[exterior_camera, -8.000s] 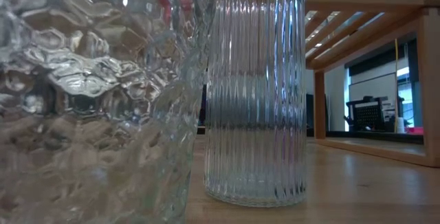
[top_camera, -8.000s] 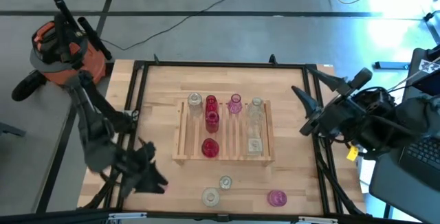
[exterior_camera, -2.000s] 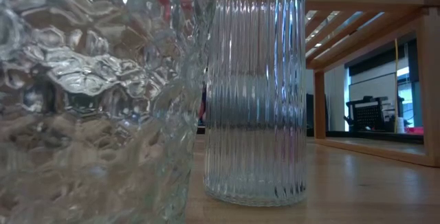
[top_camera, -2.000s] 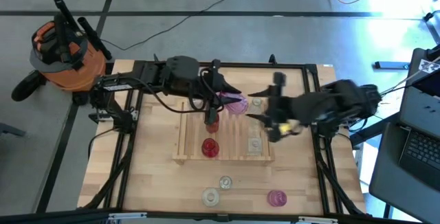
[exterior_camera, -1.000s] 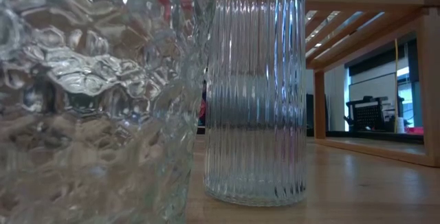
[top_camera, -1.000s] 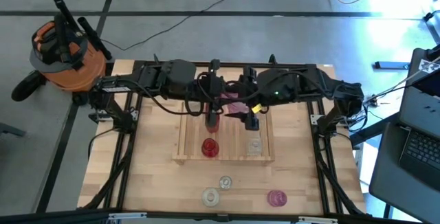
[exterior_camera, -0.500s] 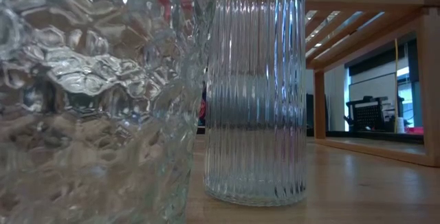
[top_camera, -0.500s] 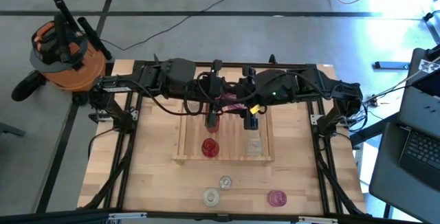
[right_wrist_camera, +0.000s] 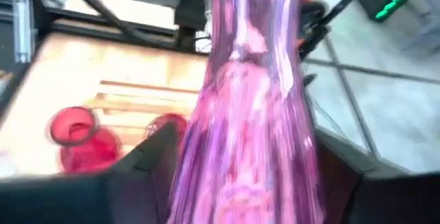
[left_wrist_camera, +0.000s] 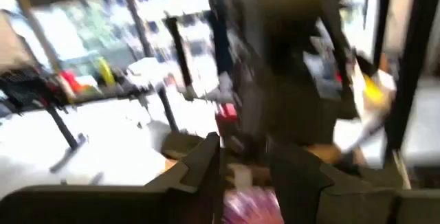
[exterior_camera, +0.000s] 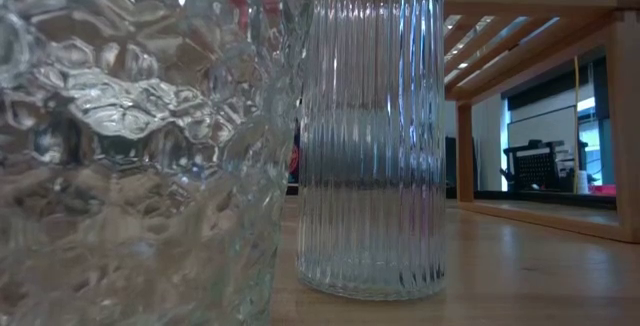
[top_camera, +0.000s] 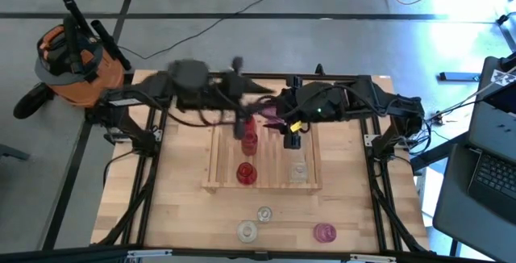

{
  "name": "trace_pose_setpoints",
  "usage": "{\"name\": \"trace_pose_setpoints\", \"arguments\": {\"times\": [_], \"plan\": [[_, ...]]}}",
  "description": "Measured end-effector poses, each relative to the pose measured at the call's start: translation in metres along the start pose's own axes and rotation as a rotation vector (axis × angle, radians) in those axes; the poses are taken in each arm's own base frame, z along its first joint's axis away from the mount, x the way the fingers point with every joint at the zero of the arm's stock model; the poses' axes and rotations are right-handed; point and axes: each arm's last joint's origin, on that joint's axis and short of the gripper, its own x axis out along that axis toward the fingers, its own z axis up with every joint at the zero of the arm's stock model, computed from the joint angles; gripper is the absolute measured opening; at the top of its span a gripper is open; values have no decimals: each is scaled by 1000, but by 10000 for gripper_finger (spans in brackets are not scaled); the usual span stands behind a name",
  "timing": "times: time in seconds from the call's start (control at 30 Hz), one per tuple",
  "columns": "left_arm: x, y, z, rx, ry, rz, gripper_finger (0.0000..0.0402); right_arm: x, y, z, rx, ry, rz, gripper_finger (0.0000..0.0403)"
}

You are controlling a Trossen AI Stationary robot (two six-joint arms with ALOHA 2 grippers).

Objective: Sort vases onto shelf
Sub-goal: Put the violet vase on the shelf aligned with the other violet vase

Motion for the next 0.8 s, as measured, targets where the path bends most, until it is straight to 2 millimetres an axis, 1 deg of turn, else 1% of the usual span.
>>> {"name": "trace_pose_setpoints", "arguments": {"times": [0.07, 0.13, 0.23, 0.4, 0.5, 0.63, 0.8], "plan": [[-14, 6, 12, -33, -74, 26, 114, -1, 3, 1, 5, 1, -45, 221], [-30, 12, 20, -62, -107, 53, 114, -3, 5, 1, 14, -2, -108, 221], [-41, 16, 25, -99, -128, 94, 115, -5, 8, 3, 17, -7, -220, 221], [-48, 19, 26, -114, -127, 104, 116, -10, 9, 12, 61, -77, -443, 221], [-46, 18, 22, -114, -84, 99, 124, -11, 9, 17, 94, -119, -562, 221], [-37, 18, 12, -102, -12, 93, 161, -10, 8, 17, 104, -119, -587, 221], [-34, 27, 11, -206, -17, 134, 233, -5, 9, 18, 108, -115, -610, 221]]}}
